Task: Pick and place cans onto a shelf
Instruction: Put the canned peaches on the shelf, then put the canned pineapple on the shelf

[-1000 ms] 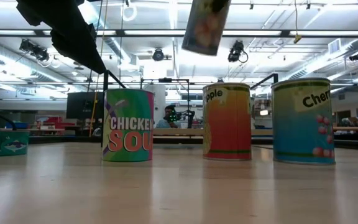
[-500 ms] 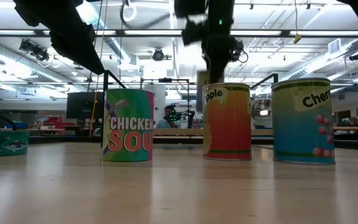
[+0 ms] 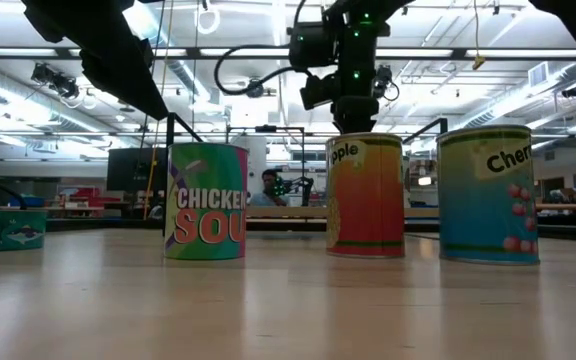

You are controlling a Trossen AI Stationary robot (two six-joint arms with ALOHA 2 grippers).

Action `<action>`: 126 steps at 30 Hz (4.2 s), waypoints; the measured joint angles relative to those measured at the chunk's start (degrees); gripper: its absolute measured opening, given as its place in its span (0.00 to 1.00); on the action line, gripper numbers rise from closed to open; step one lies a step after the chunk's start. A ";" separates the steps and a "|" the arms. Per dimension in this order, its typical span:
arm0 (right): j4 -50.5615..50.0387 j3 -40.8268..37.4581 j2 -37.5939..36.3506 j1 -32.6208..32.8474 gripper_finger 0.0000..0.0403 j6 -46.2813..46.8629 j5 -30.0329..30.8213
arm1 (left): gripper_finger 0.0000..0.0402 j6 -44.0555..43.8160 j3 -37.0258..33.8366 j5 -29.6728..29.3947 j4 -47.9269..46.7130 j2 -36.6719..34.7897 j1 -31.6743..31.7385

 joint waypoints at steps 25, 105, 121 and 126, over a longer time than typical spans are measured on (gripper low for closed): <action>-8.91 7.84 0.00 1.53 0.94 0.50 6.34 | 0.72 0.00 0.00 0.00 0.04 0.00 0.02; 12.27 -9.42 0.43 31.78 0.94 -2.04 1.36 | 0.72 -0.15 0.00 0.02 0.07 -0.02 0.11; -1.50 -2.54 0.57 33.43 0.94 6.53 1.85 | 0.72 -0.42 0.00 0.02 0.07 -0.02 0.11; -4.19 -3.20 0.55 30.21 0.94 9.77 0.37 | 0.72 -0.36 0.00 0.04 0.09 -0.02 0.11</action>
